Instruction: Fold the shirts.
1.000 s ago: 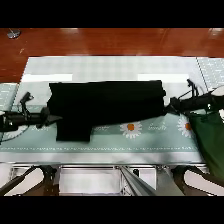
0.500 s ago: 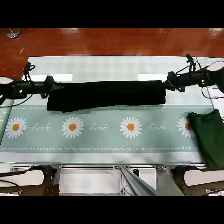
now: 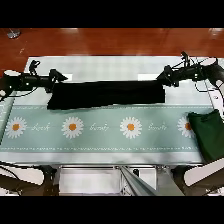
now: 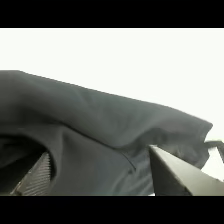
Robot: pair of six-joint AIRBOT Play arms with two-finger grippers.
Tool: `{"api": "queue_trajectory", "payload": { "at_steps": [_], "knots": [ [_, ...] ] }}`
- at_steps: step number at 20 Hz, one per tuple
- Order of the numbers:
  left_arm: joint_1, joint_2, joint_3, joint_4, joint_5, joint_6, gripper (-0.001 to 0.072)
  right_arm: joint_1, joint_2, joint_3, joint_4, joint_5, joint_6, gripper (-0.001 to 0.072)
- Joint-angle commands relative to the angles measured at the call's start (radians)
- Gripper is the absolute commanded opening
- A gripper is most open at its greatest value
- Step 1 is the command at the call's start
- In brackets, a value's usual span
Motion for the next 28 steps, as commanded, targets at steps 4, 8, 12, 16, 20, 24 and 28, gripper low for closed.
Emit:
{"api": "queue_trajectory", "payload": {
  "at_steps": [4, 8, 12, 16, 20, 24, 28],
  "knots": [
    [0.147, 0.048, 0.154, 0.444, -0.297, -0.192, 0.0703, -0.126, -0.011, 0.072, -0.075, 0.151, 0.008, 0.0619],
    [0.148, 0.222, -0.013, 0.511, -0.156, -0.137, 0.0703, -0.127, -0.018, 0.023, -0.227, 0.171, 0.074, 0.0619],
    [0.037, 0.404, -0.217, 0.340, 0.000, -0.019, 0.0702, -0.060, -0.077, 0.020, -0.195, 0.184, 0.074, 0.0619],
    [-0.151, 0.441, -0.257, 0.304, 0.030, -0.008, 0.0702, 0.022, -0.121, 0.025, -0.114, 0.172, 0.070, 0.0615],
    [-0.317, 0.409, -0.256, 0.258, 0.161, -0.012, 0.0519, 0.060, -0.122, 0.099, -0.113, 0.203, 0.072, 0.0020],
    [-0.408, 0.396, -0.228, 0.167, 0.192, 0.053, 0.0023, 0.045, -0.015, 0.130, -0.266, 0.291, 0.071, 0.0027],
    [-0.582, 0.384, -0.160, 0.171, 0.213, 0.096, 0.0023, 0.041, 0.263, -0.062, -0.366, 0.255, 0.026, 0.0027]
  ]
}}
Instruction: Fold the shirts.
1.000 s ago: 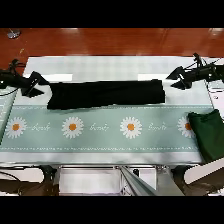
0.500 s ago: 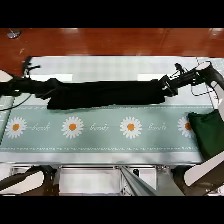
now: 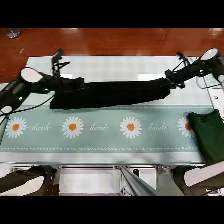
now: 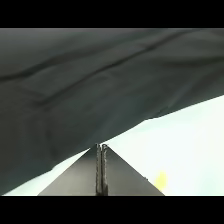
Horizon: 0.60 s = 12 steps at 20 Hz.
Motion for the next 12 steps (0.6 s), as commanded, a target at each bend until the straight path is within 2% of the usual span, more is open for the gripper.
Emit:
{"api": "queue_trajectory", "payload": {
  "at_steps": [1, 5, 8, 12],
  "knots": [
    [-0.163, -0.015, 0.061, -0.017, 0.026, 0.034, 0.0023, -0.007, 0.250, -0.180, -0.080, -0.034, -0.037, 0.0027],
    [-0.343, -0.107, 0.125, -0.009, 0.193, 0.034, 0.0022, -0.010, 0.628, -0.467, -0.093, -0.089, -0.027, 0.0027],
    [-0.410, -0.306, 0.271, -0.010, 0.117, -0.022, 0.0022, -0.010, 0.826, -0.564, -0.096, -0.087, 0.028, 0.0027],
    [-0.510, -0.522, 0.482, -0.010, 0.025, -0.093, 0.0022, -0.009, 0.939, -0.571, -0.100, -0.071, 0.076, 0.0027]
  ]
}}
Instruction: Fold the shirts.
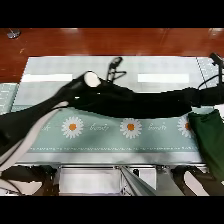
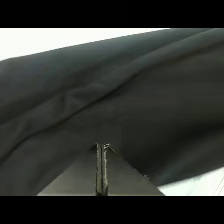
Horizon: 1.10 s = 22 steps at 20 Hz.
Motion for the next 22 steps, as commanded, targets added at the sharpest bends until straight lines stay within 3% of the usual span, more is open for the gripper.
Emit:
{"api": "queue_trajectory", "payload": {
  "at_steps": [1, 3, 6, 9, 13, 17, 22],
  "knots": [
    [-0.106, -0.179, 0.171, -0.002, -0.052, -0.076, 0.0022, 0.001, 0.116, -0.034, -0.004, 0.002, 0.047, 0.0027],
    [-0.170, -0.247, 0.228, -0.004, -0.058, -0.125, 0.0022, 0.005, 0.122, -0.034, 0.012, 0.002, 0.053, 0.0028],
    [-0.246, -0.309, 0.282, -0.059, -0.092, -0.129, 0.0022, 0.005, 0.121, -0.034, 0.059, -0.016, 0.049, 0.0028],
    [-0.204, -0.306, 0.338, -0.055, -0.183, -0.110, 0.0022, 0.005, 0.121, -0.034, 0.063, -0.017, 0.048, 0.0028],
    [0.029, -0.203, 0.373, 0.072, -0.363, -0.113, 0.0021, 0.068, 0.119, -0.033, 0.111, -0.054, 0.020, 0.0028],
    [0.316, 0.011, 0.335, 0.301, -0.515, -0.196, 0.0022, 0.251, 0.019, 0.013, 0.127, -0.169, 0.068, 0.0028],
    [0.576, 0.502, -0.042, 0.314, -0.364, -0.164, 0.0023, 0.489, -0.327, 0.295, 0.180, -0.214, 0.071, 0.0028]
  ]
}}
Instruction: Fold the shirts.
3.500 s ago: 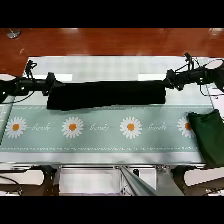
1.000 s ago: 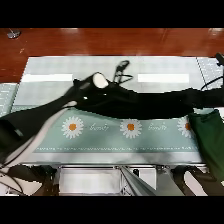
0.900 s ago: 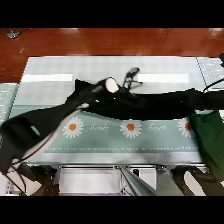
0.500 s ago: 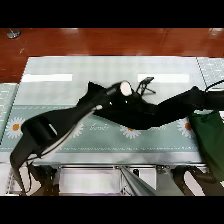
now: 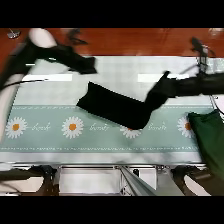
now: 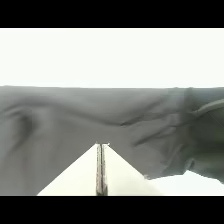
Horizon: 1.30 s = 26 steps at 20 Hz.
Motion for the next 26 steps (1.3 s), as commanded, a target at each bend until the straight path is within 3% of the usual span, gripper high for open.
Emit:
{"api": "queue_trajectory", "payload": {
  "at_steps": [1, 5, 8, 13, 14, 15, 16, 21, 23, 25, 26],
  "knots": [
    [0.155, 0.356, -0.277, 0.048, 0.093, 0.019, 0.0023, 0.169, -0.254, 0.211, 0.029, -0.037, 0.008, 0.0028],
    [0.167, 0.704, -0.610, 0.033, 0.113, 0.012, 0.0024, 0.305, -0.593, 0.519, 0.032, -0.029, 0.022, 0.0028],
    [0.167, 0.882, -0.819, 0.020, 0.129, -0.047, 0.0024, 0.369, -0.808, 0.713, 0.033, -0.029, 0.060, 0.0028],
    [0.167, 0.956, -1.017, -0.014, 0.213, -0.073, 0.0023, 0.430, -0.987, 0.825, 0.148, -0.027, 0.093, 0.0042],
    [0.167, 0.948, -1.036, -0.013, 0.241, -0.072, 0.0023, 0.436, -0.993, 0.825, 0.155, -0.021, 0.092, 0.0232],
    [0.167, 0.935, -1.046, -0.013, 0.265, -0.072, 0.0024, 0.433, -0.991, 0.825, 0.152, -0.004, 0.083, 0.0496],
    [0.167, 0.920, -1.048, -0.013, 0.286, -0.072, 0.0024, 0.415, -0.980, 0.826, 0.152, 0.027, 0.048, 0.0625],
    [0.167, 0.855, -1.048, -0.012, 0.338, -0.068, 0.0023, 0.125, -0.792, 0.855, 0.118, 0.373, 0.027, 0.0625],
    [0.167, 0.831, -1.048, -0.011, 0.338, -0.064, 0.0024, -0.011, -0.657, 0.839, -0.061, 0.521, -0.006, 0.0625],
    [0.167, 0.810, -1.048, -0.012, 0.338, -0.064, 0.0024, -0.116, -0.497, 0.694, -0.273, 0.510, 0.002, 0.0625],
    [0.167, 0.803, -1.048, -0.012, 0.338, -0.064, 0.0024, -0.163, -0.412, 0.562, -0.299, 0.438, 0.022, 0.0625]
  ]
}}
